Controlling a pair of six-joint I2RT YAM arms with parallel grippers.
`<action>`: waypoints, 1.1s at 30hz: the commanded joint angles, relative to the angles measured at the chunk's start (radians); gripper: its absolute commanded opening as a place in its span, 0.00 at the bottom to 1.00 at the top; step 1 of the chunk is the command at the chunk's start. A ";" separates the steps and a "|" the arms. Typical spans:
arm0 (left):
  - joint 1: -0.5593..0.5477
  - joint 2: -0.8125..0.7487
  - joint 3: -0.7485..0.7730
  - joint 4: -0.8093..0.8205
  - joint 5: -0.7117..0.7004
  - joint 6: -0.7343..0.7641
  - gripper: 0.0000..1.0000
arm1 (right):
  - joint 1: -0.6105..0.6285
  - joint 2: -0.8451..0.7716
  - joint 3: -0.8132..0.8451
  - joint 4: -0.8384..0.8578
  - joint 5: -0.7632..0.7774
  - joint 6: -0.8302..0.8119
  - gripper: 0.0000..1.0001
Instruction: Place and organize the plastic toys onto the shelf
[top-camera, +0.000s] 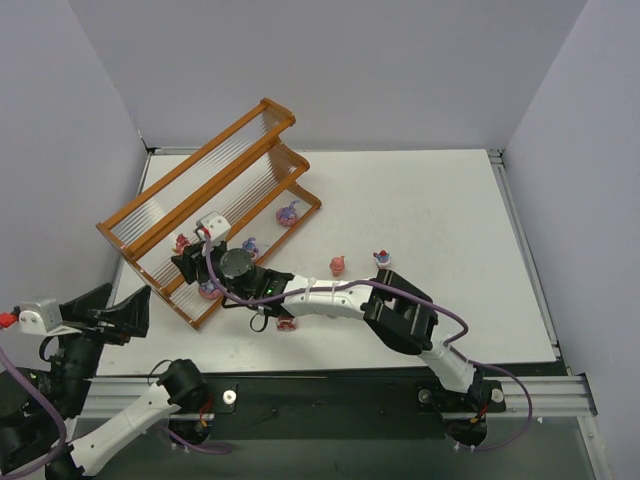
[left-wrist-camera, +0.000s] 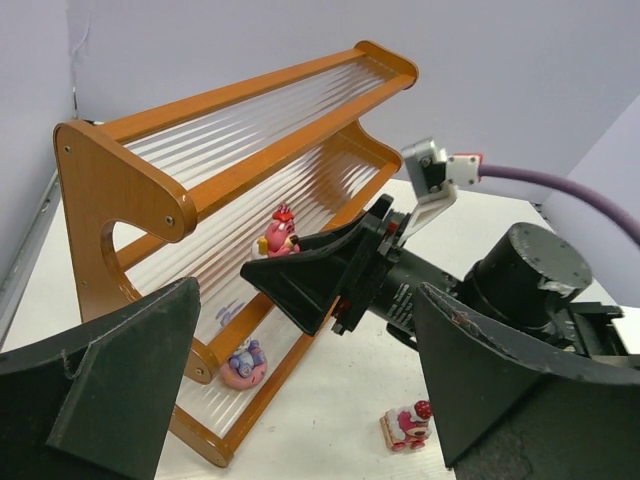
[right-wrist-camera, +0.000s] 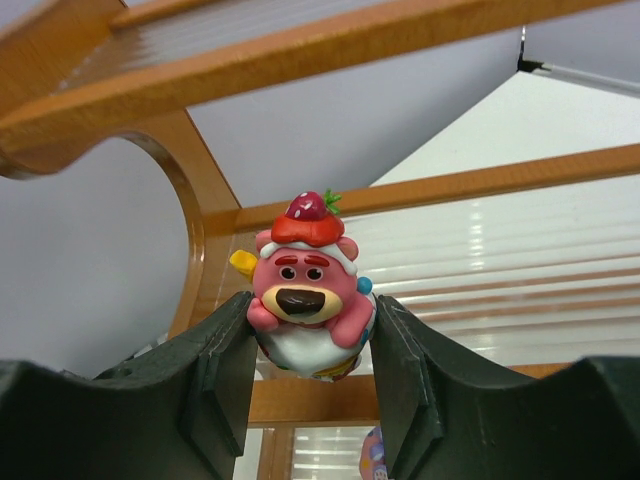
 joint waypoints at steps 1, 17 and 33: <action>-0.006 -0.063 0.056 0.065 0.019 0.013 0.97 | -0.001 0.009 0.064 0.108 0.037 0.018 0.00; -0.004 -0.057 0.085 0.090 0.048 0.010 0.97 | 0.009 0.096 0.143 0.098 0.051 0.005 0.00; -0.004 -0.062 0.088 0.088 0.034 0.010 0.97 | 0.025 0.157 0.198 0.069 0.065 -0.038 0.05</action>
